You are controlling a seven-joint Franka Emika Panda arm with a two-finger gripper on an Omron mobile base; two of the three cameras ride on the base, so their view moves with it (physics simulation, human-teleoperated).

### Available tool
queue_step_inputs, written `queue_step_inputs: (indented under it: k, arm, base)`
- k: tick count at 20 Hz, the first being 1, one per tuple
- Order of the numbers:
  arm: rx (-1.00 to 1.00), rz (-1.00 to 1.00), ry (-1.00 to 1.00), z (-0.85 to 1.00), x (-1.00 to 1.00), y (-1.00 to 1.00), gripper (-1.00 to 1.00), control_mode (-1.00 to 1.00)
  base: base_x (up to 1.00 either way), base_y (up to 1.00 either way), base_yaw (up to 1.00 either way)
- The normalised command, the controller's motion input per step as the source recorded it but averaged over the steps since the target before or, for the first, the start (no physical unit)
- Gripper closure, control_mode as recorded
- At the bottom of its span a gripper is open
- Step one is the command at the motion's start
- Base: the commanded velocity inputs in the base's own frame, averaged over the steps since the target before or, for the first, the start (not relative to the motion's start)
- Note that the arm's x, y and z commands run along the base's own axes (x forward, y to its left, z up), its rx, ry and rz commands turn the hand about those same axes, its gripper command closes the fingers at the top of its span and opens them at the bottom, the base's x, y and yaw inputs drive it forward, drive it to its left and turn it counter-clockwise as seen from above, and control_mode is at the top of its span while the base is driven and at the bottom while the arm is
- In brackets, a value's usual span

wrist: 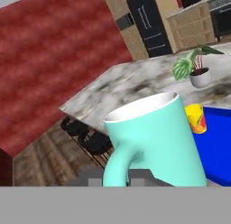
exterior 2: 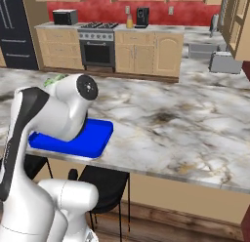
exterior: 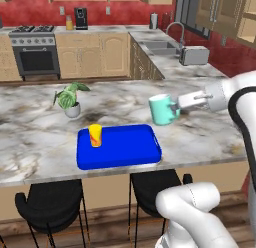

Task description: There is a tray on the dining counter. Grab the cup, mug, and pitcher and place them on the tray. The pitcher may be placed next to the tray if it cannot fit the tray.

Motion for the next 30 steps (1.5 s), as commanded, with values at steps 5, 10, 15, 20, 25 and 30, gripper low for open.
queue_step_inputs:
  k: [5, 10, 15, 20, 25, 30]
  arm:
    - [0.0, 0.3, 0.01, -0.32, 0.0, 0.05, 1.0, -1.0]
    - [0.04, 0.26, 0.0, -0.53, 0.0, 0.14, 1.0, -1.0]
    - [0.16, 0.21, -0.02, -0.54, 0.0, 0.01, 1.0, -1.0]
    - [0.15, 0.18, -0.06, -0.43, 0.0, 0.01, 1.0, -1.0]
    - [0.01, 0.04, -0.11, -0.16, 0.09, 0.08, 1.0, -1.0]
    - [0.0, 0.0, -0.04, -0.06, 0.35, 0.23, 1.0, -1.0]
  base:
    - [0.0, 0.0, 0.0]
    - [0.0, 0.0, 0.0]
    - [0.0, 0.0, 0.0]
    - [0.0, 0.0, 0.0]
    - [0.0, 0.0, 0.0]
    - [0.0, 0.0, 0.0]
